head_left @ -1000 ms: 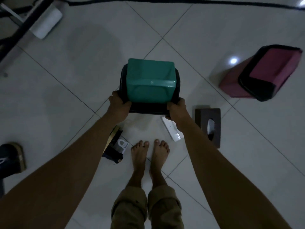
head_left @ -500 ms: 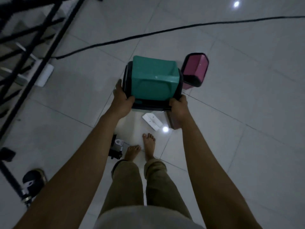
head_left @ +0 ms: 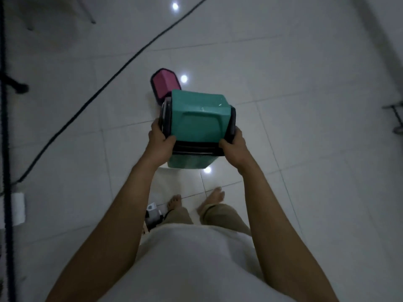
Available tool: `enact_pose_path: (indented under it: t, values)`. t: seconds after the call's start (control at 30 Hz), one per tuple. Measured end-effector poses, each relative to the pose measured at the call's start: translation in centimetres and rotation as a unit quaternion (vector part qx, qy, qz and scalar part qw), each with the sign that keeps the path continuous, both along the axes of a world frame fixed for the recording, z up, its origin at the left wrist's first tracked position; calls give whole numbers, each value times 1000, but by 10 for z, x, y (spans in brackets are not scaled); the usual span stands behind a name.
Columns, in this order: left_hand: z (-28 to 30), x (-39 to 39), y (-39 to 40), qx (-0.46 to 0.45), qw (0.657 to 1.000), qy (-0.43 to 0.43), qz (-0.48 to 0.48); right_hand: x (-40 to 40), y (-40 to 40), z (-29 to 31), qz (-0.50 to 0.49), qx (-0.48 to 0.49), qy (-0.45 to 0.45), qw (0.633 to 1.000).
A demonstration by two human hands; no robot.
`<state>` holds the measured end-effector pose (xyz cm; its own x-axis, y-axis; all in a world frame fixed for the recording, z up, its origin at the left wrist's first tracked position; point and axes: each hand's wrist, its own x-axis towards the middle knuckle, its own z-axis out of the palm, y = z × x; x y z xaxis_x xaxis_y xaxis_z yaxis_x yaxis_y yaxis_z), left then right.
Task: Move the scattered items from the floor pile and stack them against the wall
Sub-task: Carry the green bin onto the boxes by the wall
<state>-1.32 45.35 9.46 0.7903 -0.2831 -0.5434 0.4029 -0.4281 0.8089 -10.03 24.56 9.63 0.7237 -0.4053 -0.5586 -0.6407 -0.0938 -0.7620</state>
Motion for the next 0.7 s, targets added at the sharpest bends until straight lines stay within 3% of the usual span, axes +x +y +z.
enact_pose_path:
  t: [0.23,0.43,0.6,0.7]
  values:
    - [26,-76,-110,-39,992,13,-118,-145,-43,30,-106,-111,-28,988]
    - [41,-156,-211,-44,967,27,-248,-253,-94,30,-190,-307,-105,927]
    - [44,-248,-299,-49,936,25,-348,-342,-137,20,-251,-408,6,877]
    - [40,-303,-342,-48,925,19,-376,-394,-168,21,-305,-397,48,864]
